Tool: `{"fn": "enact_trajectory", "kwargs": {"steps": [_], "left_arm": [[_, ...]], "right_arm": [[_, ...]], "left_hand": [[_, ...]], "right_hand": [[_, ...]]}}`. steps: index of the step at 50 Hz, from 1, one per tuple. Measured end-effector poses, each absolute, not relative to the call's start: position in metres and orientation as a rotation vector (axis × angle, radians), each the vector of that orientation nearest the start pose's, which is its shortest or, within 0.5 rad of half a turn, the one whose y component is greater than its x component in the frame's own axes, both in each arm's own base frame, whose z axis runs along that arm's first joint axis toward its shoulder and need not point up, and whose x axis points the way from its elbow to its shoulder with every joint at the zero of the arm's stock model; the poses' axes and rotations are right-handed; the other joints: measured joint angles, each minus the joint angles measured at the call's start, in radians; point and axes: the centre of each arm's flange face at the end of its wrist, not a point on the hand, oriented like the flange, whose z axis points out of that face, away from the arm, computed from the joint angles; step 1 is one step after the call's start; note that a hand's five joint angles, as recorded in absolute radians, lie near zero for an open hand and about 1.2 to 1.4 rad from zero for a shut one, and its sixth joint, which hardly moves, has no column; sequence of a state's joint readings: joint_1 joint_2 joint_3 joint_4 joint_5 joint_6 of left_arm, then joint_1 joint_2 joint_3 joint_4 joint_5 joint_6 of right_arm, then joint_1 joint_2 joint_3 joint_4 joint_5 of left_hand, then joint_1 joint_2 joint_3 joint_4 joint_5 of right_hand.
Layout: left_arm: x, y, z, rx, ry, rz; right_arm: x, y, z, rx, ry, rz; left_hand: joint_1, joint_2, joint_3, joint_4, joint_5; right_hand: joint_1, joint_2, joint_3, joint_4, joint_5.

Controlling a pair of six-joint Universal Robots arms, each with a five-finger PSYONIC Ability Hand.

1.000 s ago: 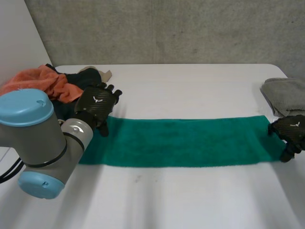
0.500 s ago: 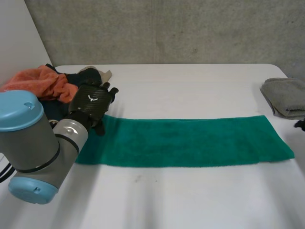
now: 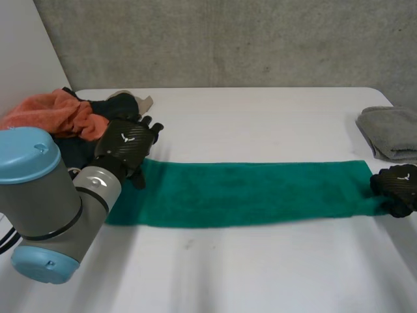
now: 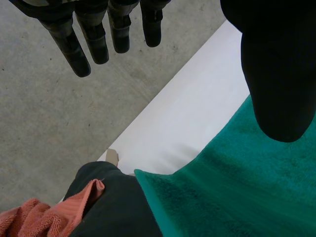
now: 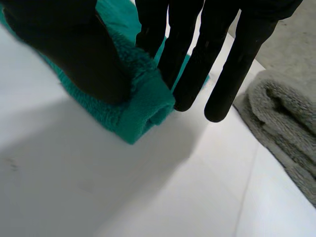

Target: Fold the laundry.

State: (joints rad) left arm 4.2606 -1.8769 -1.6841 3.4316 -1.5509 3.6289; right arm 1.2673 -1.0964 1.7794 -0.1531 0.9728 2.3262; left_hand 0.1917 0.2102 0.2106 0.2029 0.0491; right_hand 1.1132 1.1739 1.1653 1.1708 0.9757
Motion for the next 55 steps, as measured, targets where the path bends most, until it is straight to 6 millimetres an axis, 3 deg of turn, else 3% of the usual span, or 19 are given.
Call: {"fn": "enact_trajectory", "kwargs": {"steps": [4,14,17,20,26,29,31,33,38,42,47,49,55], "left_arm": [[-0.271,-0.255,0.200,1.081,2.089,-2.068],[-0.267,-0.250,0.210,1.064,2.061,-2.101],[-0.267,-0.249,0.212,1.061,2.055,-2.107],[-0.266,-0.248,0.214,1.057,2.050,-2.114],[-0.265,-0.246,0.219,1.051,2.041,-2.127],[-0.264,-0.244,0.220,1.049,2.037,-2.132],[-0.264,-0.243,0.221,1.049,2.037,-2.133],[-0.264,-0.241,0.221,1.049,2.037,-2.133],[-0.263,-0.238,0.218,1.059,2.048,-2.122],[-0.263,-0.236,0.214,1.068,2.059,-2.110],[-0.263,-0.235,0.212,1.071,2.061,-2.108],[-0.264,-0.235,0.212,1.070,2.058,-2.112],[-0.265,-0.236,0.215,1.065,2.044,-2.129]], "right_arm": [[0.075,-0.351,0.122,-1.127,2.523,-1.837],[0.018,-0.373,0.159,-1.144,2.741,-2.183],[0.016,-0.374,0.165,-1.208,2.730,-2.216],[0.037,-0.374,0.175,-1.336,2.606,-2.269],[0.148,-0.348,0.196,-1.643,2.031,-2.351],[0.215,-0.314,0.202,-1.756,1.690,-2.340],[0.242,-0.295,0.202,-1.793,1.550,-2.321],[0.280,-0.263,0.198,-1.841,1.359,-2.269],[0.337,-0.204,0.167,-1.932,1.104,-2.098],[0.356,-0.175,0.142,-1.990,1.023,-1.997],[0.360,-0.165,0.130,-2.006,1.049,-1.951],[0.357,-0.170,0.132,-1.972,1.121,-1.960],[0.322,-0.212,0.166,-1.634,1.523,-2.024]], "left_hand": [[0.000,0.000,0.000,0.000,0.000],[0.000,0.000,0.000,0.000,0.000],[0.000,0.000,0.000,0.000,0.000],[0.000,0.000,0.000,0.000,0.000],[0.000,0.000,0.000,0.000,0.000],[0.000,0.000,0.000,0.000,0.000],[0.000,0.000,0.000,0.000,0.000],[0.000,0.000,0.000,0.000,0.000],[0.000,0.000,0.000,0.000,0.000],[0.000,0.000,0.000,0.000,0.000],[0.000,0.000,0.000,0.000,0.000],[0.000,0.000,0.000,0.000,0.000],[0.000,0.000,0.000,0.000,0.000]], "right_hand": [[0.000,0.004,0.019,0.024,0.003],[0.000,0.004,0.020,0.026,0.003],[0.000,0.004,0.020,0.026,0.003],[0.000,0.004,0.020,0.026,0.003],[0.000,0.004,0.025,0.027,0.003],[0.000,0.004,0.025,0.027,0.003],[0.000,0.004,0.025,0.027,0.003],[0.000,0.004,0.025,0.027,0.003],[0.000,0.004,0.025,0.027,0.003],[-0.009,-0.019,-0.003,-0.004,-0.013],[-0.737,-0.788,-0.757,-0.763,-0.773],[-0.883,-0.942,-0.925,-0.930,-0.917],[-0.891,-0.965,-0.959,-0.964,-0.929]]}}
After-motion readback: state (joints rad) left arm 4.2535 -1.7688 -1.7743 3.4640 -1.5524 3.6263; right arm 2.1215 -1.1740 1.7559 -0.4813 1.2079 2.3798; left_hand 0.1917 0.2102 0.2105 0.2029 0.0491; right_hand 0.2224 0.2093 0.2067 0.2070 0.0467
